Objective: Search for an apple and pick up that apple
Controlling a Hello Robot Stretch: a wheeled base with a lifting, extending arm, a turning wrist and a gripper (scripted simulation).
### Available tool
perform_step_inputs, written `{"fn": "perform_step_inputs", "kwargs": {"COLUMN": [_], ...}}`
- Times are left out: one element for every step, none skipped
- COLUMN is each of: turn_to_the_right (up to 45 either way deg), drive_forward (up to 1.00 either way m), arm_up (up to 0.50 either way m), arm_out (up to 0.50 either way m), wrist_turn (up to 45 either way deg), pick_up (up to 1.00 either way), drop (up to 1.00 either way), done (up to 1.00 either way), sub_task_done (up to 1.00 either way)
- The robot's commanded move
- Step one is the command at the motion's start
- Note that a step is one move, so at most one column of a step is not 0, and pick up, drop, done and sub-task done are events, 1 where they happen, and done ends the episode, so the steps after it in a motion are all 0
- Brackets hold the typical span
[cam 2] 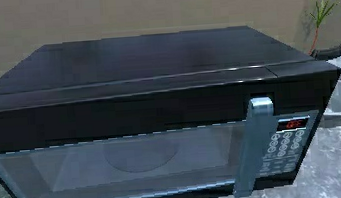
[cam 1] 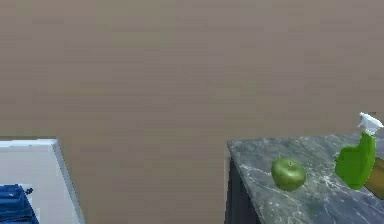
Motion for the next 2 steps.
{"fn": "perform_step_inputs", "kwargs": {"turn_to_the_right": [-12.0, 0.0], "drive_forward": [0.0, 0.45], "arm_up": [0.0, 0.0], "arm_out": [0.0, 0.0], "wrist_turn": [0.0, 0.0], "pick_up": [0.0, 0.0], "drop": [0.0, 0.0], "done": [0.0, 0.0], "sub_task_done": [0.0, 0.0]}}
